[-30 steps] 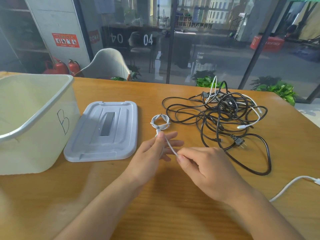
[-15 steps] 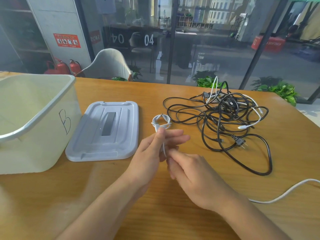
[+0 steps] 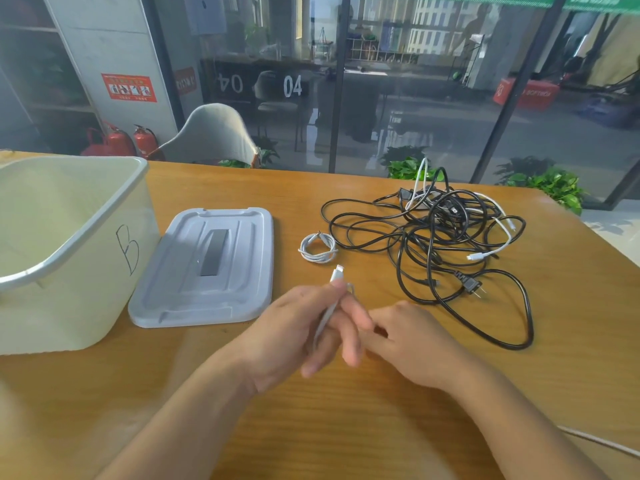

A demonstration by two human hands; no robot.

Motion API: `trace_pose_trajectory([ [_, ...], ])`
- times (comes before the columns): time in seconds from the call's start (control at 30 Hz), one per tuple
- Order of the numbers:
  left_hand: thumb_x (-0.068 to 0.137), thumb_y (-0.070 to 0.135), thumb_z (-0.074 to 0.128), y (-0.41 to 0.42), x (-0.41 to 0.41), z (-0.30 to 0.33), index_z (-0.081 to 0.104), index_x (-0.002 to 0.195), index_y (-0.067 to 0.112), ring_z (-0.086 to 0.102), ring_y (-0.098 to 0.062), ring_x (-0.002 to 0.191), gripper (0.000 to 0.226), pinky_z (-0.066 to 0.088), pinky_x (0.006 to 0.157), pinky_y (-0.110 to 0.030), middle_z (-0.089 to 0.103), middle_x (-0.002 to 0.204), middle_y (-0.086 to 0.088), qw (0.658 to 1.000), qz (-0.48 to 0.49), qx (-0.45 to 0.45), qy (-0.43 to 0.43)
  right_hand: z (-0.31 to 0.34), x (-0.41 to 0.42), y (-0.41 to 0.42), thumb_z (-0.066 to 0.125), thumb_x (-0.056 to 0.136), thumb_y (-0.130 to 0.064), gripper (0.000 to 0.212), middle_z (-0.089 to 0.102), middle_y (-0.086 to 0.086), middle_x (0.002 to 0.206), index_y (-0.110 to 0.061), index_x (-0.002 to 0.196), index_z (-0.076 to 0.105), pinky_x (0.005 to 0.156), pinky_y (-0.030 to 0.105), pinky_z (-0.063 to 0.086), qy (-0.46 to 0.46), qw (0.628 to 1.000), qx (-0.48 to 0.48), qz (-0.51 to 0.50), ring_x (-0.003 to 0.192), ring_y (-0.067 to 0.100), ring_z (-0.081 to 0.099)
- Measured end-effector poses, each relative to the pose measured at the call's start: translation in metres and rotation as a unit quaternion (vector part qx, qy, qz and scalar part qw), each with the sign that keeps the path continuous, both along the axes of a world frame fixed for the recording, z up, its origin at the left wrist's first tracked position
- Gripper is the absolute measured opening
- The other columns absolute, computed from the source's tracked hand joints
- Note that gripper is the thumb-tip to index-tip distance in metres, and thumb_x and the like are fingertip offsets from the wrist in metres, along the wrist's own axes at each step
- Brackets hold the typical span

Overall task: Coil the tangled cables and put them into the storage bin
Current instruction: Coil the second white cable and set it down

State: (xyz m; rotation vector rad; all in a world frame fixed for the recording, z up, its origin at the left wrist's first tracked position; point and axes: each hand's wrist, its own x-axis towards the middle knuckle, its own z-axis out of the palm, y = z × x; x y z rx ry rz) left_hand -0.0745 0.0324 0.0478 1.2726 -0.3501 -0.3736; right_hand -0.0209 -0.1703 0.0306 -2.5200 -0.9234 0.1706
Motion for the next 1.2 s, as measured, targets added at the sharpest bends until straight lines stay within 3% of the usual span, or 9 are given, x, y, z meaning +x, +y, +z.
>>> trace_pose_trajectory([
  [0.1,0.107,0.046,0.036,-0.001,0.002,-0.004,0.077,0.092,0.012,0.039,-0.012,0.033,0.055,0.036,0.055,-0.033,0.074,0.072,-0.015,0.996,-0.002,0.091,-0.024,0.001,0.009,-0.013,0.036,0.086,-0.075,0.043,0.060,-0.014,0.067,-0.043,0.069,0.059,0.057,0.032,0.039,-0.025,0.998,0.015,-0.060,0.066,0.009,0.053],
  [0.27,0.113,0.041,0.030,-0.006,0.004,-0.012,0.074,0.105,0.005,0.039,-0.015,0.039,0.057,0.037,0.052,-0.028,0.080,0.091,-0.014,0.977,0.003,0.209,-0.034,0.002,0.013,-0.021,0.047,0.093,-0.070,0.041,0.053,-0.013,0.063,-0.036,0.075,0.063,0.055,0.031,0.037,-0.135,0.980,0.077,-0.122,0.064,0.008,0.051],
  [0.43,0.113,0.039,0.030,-0.017,0.003,-0.014,0.068,0.127,0.014,0.065,-0.020,0.057,0.048,0.050,0.064,-0.025,0.079,0.111,0.002,0.964,0.067,0.256,-0.038,0.006,0.000,-0.009,0.059,0.101,-0.049,0.034,0.047,-0.013,0.059,-0.030,0.073,0.063,0.051,0.023,0.031,-0.206,0.958,0.150,-0.134,0.060,0.010,0.049],
  [0.6,0.114,0.034,0.029,-0.016,0.007,-0.017,0.070,0.128,0.013,0.077,-0.025,0.094,0.048,0.056,0.082,-0.036,0.076,0.119,-0.004,0.965,0.144,0.216,-0.036,0.009,-0.019,0.007,0.049,0.108,-0.039,0.031,0.061,-0.015,0.062,-0.031,0.083,0.065,0.056,0.030,0.042,-0.084,0.977,0.178,-0.076,0.060,0.008,0.057],
  [0.77,0.111,0.041,0.032,-0.010,0.011,-0.020,0.064,0.137,0.018,0.075,-0.020,0.101,0.047,0.056,0.083,-0.023,0.076,0.123,0.003,0.965,0.231,0.125,-0.014,0.009,-0.029,0.014,0.040,0.113,-0.031,0.031,0.056,-0.006,0.061,-0.027,0.091,0.061,0.053,0.015,0.035,0.111,0.974,0.196,0.013,0.051,0.005,0.047],
  [0.87,0.112,0.042,0.029,-0.007,0.014,-0.020,0.062,0.139,0.017,0.073,-0.025,0.110,0.049,0.054,0.095,-0.040,0.074,0.128,0.000,0.968,0.246,0.044,-0.011,0.001,-0.033,0.019,0.038,0.114,-0.030,0.031,0.049,-0.006,0.061,-0.019,0.097,0.062,0.052,0.015,0.032,0.197,0.962,0.180,0.051,0.050,0.005,0.038],
  [0.97,0.113,0.041,0.027,-0.007,0.010,-0.018,0.059,0.142,0.013,0.070,-0.031,0.117,0.051,0.053,0.096,-0.039,0.071,0.133,-0.007,0.978,0.206,-0.013,-0.018,-0.007,-0.034,0.025,0.039,0.113,-0.032,0.034,0.049,-0.013,0.060,-0.017,0.095,0.064,0.051,0.013,0.031,0.232,0.961,0.142,0.052,0.049,0.003,0.039],
  [1.1,0.110,0.047,0.032,-0.010,0.005,-0.012,0.060,0.141,0.015,0.075,-0.025,0.092,0.053,0.059,0.073,-0.033,0.074,0.123,-0.014,0.990,0.134,-0.039,-0.023,-0.009,-0.031,0.027,0.040,0.112,-0.042,0.040,0.057,-0.008,0.066,-0.024,0.088,0.067,0.058,0.019,0.040,0.190,0.976,0.094,0.041,0.057,0.004,0.052],
  [1.2,0.108,0.049,0.038,-0.009,0.003,-0.008,0.068,0.134,0.019,0.061,-0.019,0.056,0.050,0.055,0.053,-0.041,0.069,0.081,-0.011,0.994,0.104,-0.042,-0.016,-0.008,-0.028,0.025,0.040,0.107,-0.058,0.048,0.065,0.007,0.072,-0.026,0.081,0.067,0.070,0.036,0.049,0.154,0.984,0.083,0.030,0.066,0.019,0.059],
])
